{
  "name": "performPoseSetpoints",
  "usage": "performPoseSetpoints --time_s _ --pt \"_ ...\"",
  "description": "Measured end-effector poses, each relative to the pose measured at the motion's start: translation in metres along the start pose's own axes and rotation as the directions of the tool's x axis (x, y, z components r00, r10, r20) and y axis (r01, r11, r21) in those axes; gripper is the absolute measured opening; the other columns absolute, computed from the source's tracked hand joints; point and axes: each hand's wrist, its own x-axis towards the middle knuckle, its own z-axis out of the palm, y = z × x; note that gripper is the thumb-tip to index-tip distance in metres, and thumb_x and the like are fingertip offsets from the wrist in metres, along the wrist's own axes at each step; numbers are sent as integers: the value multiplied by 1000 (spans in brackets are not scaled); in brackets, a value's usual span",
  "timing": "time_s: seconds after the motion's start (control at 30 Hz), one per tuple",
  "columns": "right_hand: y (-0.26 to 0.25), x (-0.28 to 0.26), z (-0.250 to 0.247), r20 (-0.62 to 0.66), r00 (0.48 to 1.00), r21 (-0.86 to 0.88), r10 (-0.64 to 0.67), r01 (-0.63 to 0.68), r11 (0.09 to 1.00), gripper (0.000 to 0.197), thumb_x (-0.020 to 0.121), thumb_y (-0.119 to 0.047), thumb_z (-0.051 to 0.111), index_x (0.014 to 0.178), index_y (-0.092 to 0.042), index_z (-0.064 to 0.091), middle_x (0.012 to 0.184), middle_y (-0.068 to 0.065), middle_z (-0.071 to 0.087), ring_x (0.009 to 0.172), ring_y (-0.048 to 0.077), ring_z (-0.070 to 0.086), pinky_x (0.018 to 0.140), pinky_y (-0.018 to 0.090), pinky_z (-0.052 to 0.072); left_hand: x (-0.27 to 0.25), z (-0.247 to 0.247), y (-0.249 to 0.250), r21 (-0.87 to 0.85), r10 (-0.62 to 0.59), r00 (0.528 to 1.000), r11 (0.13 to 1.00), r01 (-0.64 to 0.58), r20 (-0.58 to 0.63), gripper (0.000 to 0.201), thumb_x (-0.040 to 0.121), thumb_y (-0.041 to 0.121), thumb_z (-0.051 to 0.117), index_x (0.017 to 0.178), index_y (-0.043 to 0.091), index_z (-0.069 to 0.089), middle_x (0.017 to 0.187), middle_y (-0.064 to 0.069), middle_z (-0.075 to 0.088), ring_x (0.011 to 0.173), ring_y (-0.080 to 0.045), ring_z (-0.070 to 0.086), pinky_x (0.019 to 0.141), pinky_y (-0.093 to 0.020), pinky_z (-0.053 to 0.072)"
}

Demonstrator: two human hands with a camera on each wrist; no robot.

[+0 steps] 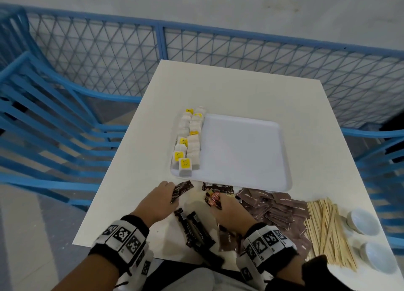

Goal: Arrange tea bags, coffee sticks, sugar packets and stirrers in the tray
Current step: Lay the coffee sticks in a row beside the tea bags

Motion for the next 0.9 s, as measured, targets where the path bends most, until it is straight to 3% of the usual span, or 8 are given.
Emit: performPoseSetpoints --time_s 0.1,0.27,0.33,0.4,0.57,0.7,0.77,0.9 --pt "0 1 -2 70 997 48 31 -34 998 10 91 -24 44 91 -13 45 82 3 59 67 15 55 67 32 53 -6 -5 -2 -133 -57 998 990 53 -21 21 89 24 55 76 18 39 83 3 37 71 -18 45 62 -25 31" --pt "-7 7 12 253 967 -27 5 2 1000 62 92 -25 51 141 -9 16 103 5 58 79 12 58 68 24 52 -16 -1 -1 -103 -121 993 987 122 17 28 86 19 55 71 21 31 67 5 43 65 -16 43 49 -18 27" --pt "-4 14 19 244 970 -201 10 41 979 76 87 -36 61 140 -2 19 120 9 56 106 19 55 89 31 48 -16 4 1 -96 -118 988 987 127 97 22 88 19 53 82 16 32 70 5 43 68 -17 43 47 -18 27" --pt "-2 18 23 251 968 -324 12 72 943 69 81 -43 66 129 -3 36 122 13 56 115 26 51 94 36 45 -14 10 5 -99 -131 974 984 151 182 26 90 25 54 92 12 32 81 1 50 77 -19 48 53 -22 32" --pt "-3 16 27 219 972 -390 -87 169 905 35 86 -33 58 100 -2 59 103 17 65 100 30 60 83 33 45 -11 31 5 -60 -141 963 986 158 228 48 83 43 63 118 10 55 114 -7 64 109 -23 58 82 -25 42" --pt "-1 17 23 219 973 -294 -66 130 947 39 92 -40 47 106 -4 54 107 15 61 100 28 58 79 31 43 -7 36 6 -66 -159 958 982 179 237 38 77 39 68 100 10 64 94 -5 65 98 -23 61 70 -23 39" --pt "0 16 17 221 974 -284 -43 106 953 35 95 -30 43 114 -2 48 114 16 58 104 28 55 76 27 38 -5 35 6 -54 -190 955 977 207 227 37 73 32 72 100 8 62 98 -6 65 98 -23 61 70 -24 41" --pt "1 14 1 205 976 -135 -79 108 985 26 95 -20 41 116 -5 44 100 5 55 88 19 51 74 26 37 -5 35 7 -54 -305 943 948 314 130 48 70 29 75 106 8 52 108 -7 62 102 -25 59 78 -28 46"
